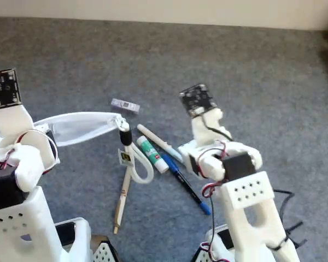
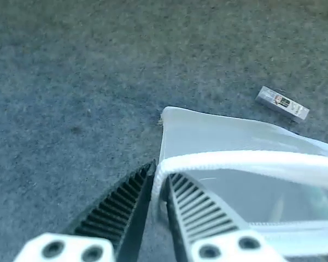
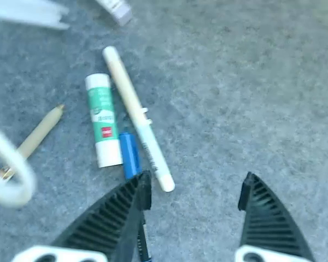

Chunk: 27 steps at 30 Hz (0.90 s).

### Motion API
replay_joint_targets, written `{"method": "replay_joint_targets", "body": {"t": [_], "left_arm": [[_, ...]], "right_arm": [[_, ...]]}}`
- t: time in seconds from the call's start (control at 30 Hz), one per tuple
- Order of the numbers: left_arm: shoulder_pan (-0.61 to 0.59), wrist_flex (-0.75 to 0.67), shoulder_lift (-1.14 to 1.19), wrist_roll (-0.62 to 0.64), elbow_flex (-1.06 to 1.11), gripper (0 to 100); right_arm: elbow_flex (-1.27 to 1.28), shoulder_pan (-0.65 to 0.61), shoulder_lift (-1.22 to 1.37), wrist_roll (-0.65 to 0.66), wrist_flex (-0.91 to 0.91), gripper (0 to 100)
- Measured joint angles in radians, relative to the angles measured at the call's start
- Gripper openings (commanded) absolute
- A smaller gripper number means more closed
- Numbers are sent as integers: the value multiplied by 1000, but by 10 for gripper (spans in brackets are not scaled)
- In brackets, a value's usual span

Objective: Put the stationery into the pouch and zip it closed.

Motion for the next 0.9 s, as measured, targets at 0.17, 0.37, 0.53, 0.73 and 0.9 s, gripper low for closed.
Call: {"method": "replay_joint_targets", "body": {"t": [0.17,0.37,0.53,0.73,0.9], "left_arm": [[-12,2,2,0,18,7],[-17,-8,-14,0,84,7],[-18,-41,-14,0,123,7],[-46,-49,-14,18,132,7],[-101,-51,-14,20,133,7]], "right_arm": [[-5,-54,80,0,0,245],[-11,-109,201,0,0,245],[-71,-124,295,0,-34,245],[-167,-126,425,0,-97,245],[-299,-152,582,-2,-118,245]]}}
